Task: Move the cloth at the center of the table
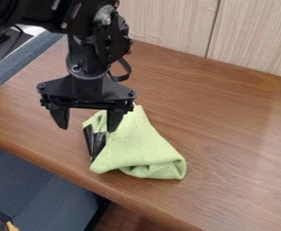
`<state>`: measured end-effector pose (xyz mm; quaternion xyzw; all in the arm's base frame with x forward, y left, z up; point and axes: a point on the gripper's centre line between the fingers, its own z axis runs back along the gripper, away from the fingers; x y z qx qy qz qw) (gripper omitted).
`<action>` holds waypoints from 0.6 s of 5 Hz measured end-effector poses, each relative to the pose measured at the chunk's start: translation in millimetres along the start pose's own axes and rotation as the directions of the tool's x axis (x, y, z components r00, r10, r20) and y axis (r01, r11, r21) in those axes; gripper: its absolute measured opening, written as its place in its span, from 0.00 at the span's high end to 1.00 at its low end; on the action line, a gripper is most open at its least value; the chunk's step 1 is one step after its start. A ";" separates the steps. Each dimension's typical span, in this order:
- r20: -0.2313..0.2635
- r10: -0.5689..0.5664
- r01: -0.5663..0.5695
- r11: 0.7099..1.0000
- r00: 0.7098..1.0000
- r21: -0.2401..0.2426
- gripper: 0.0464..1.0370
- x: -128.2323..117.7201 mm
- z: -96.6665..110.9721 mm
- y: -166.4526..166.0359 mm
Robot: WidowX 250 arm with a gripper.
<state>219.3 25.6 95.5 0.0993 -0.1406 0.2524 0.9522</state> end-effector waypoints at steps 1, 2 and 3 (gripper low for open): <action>-0.016 -0.003 0.003 1.000 1.000 0.006 0.04 -3.1 -3.3 0.2; -0.050 0.006 -0.006 1.000 0.999 -0.009 0.04 -6.3 -13.6 -2.1; -0.050 0.000 0.001 1.000 0.999 0.019 0.04 -9.7 -23.4 -2.0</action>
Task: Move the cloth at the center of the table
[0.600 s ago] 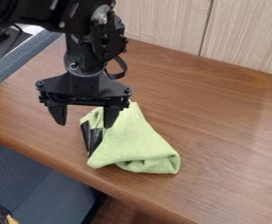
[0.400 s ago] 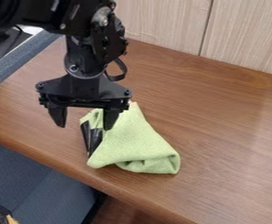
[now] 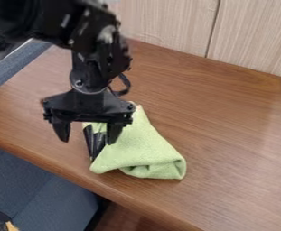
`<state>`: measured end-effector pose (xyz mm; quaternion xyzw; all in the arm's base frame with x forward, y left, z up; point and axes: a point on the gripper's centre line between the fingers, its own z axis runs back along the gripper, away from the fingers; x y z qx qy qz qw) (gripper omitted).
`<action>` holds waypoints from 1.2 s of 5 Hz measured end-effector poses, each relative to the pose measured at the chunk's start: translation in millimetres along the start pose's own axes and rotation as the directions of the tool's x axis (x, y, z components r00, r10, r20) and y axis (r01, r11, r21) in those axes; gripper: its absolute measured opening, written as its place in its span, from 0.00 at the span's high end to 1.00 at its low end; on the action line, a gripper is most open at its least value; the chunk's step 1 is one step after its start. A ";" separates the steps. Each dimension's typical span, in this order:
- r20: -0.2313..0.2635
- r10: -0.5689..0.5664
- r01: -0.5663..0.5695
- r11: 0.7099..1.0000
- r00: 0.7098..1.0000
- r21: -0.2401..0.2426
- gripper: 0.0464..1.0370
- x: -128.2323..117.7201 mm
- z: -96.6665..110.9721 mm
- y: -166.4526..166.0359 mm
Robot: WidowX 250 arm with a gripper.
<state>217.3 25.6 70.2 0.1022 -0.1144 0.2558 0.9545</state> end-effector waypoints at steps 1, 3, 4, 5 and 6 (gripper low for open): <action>-0.015 -0.016 0.017 1.000 1.000 0.019 0.04 -3.3 -11.8 -2.0; -0.067 -0.051 0.054 0.998 0.996 0.043 0.04 -10.8 -36.6 -9.6; -0.092 -0.069 0.075 0.995 0.993 0.061 0.04 -14.3 -46.7 -10.7; -0.096 -0.082 0.089 0.994 0.992 0.070 0.09 -16.0 -49.8 -14.6; -0.083 -0.083 0.088 0.994 0.993 0.063 0.39 -15.8 -50.3 -18.2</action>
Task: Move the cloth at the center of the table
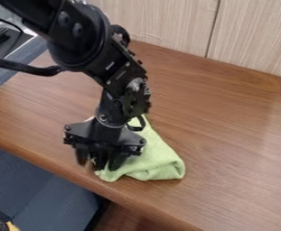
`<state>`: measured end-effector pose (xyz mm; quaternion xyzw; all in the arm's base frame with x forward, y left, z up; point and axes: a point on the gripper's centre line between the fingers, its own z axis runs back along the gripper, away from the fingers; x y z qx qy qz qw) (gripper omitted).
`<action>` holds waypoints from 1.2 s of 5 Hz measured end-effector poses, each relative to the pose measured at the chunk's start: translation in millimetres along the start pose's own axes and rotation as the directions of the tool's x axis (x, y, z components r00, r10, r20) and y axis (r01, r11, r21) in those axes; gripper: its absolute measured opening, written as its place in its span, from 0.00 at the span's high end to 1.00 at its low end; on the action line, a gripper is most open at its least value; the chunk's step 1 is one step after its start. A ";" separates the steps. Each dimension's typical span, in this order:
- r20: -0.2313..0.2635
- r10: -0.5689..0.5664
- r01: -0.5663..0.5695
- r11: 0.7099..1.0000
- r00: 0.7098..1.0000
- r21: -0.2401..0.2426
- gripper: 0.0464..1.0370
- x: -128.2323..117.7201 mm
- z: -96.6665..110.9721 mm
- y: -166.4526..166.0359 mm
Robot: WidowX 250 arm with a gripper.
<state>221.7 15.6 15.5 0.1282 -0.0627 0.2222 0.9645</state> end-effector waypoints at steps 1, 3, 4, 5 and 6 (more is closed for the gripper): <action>-0.001 0.007 -0.007 1.000 1.000 -0.001 0.69 -0.5 -0.2 -0.1; -0.003 0.020 -0.020 1.000 1.000 -0.005 0.97 -0.9 -1.0 0.3; -0.011 0.028 -0.029 1.000 1.000 -0.007 0.98 -1.6 -0.6 1.0; 0.006 0.051 -0.051 0.998 0.999 -0.030 0.98 0.6 14.3 3.5; 0.038 0.062 -0.060 0.997 0.997 -0.054 0.98 11.7 31.2 -3.2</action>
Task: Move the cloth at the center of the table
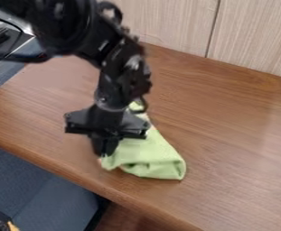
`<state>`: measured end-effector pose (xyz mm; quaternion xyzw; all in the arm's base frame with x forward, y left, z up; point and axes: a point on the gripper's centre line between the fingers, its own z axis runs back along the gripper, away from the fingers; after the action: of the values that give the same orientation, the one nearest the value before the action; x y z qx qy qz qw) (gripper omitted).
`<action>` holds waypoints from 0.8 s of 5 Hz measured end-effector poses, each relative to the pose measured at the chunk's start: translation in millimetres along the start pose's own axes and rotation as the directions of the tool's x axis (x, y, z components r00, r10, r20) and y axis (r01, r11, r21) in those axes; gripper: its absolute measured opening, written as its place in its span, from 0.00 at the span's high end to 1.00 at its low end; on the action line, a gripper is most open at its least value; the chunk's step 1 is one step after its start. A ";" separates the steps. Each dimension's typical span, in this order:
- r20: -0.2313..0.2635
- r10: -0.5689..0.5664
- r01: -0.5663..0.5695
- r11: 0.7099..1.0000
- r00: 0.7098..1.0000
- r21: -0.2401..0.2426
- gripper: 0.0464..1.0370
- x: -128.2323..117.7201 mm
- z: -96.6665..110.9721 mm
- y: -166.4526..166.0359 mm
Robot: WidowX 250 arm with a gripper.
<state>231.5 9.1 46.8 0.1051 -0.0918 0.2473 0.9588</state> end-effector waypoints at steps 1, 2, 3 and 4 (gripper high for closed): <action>0.013 -0.005 0.006 1.000 1.000 -0.026 0.98 9.0 14.4 -15.2; 0.021 0.023 -0.022 0.997 0.999 -0.073 0.98 23.3 33.3 -32.8; 0.018 0.029 -0.028 0.996 0.999 -0.088 0.98 36.7 41.5 -52.5; 0.001 0.020 -0.020 0.995 1.000 -0.094 0.98 46.2 41.9 -75.2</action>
<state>303.2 -44.6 85.8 0.0589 -0.1051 0.2522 0.9601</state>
